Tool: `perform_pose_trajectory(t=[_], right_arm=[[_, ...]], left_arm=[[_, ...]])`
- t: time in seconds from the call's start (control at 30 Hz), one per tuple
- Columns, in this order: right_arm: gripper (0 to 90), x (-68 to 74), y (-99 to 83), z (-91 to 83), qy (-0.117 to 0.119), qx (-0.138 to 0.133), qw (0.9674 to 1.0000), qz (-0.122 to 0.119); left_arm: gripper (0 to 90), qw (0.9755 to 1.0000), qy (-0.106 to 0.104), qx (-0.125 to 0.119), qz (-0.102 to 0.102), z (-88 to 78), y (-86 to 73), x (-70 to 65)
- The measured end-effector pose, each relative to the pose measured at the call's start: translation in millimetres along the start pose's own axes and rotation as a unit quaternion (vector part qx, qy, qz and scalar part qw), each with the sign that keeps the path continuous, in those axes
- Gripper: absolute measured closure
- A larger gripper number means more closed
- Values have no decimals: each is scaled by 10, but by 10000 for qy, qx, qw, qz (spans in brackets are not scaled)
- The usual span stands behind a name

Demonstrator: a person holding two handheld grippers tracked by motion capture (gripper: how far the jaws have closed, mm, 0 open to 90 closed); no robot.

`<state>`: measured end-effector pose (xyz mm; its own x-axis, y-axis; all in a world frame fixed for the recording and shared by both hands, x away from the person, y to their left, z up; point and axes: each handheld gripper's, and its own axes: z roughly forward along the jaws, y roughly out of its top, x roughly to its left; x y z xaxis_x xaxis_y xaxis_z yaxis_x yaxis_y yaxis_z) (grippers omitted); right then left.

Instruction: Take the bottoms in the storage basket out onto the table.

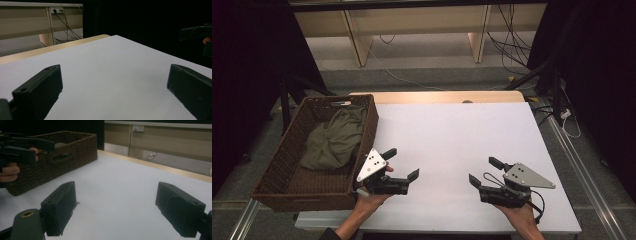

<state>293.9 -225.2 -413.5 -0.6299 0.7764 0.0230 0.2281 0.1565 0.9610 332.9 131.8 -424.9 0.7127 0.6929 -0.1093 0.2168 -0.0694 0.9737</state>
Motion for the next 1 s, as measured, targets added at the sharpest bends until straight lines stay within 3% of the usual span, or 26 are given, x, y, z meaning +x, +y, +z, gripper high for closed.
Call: perform_pose_trajectory(t=[1.0], right_arm=[[179, 11, 8, -5, 6, -23, 10000, -46]], left_arm=[[0, 10000, 23, -45, 12, 55, 67, 11]])
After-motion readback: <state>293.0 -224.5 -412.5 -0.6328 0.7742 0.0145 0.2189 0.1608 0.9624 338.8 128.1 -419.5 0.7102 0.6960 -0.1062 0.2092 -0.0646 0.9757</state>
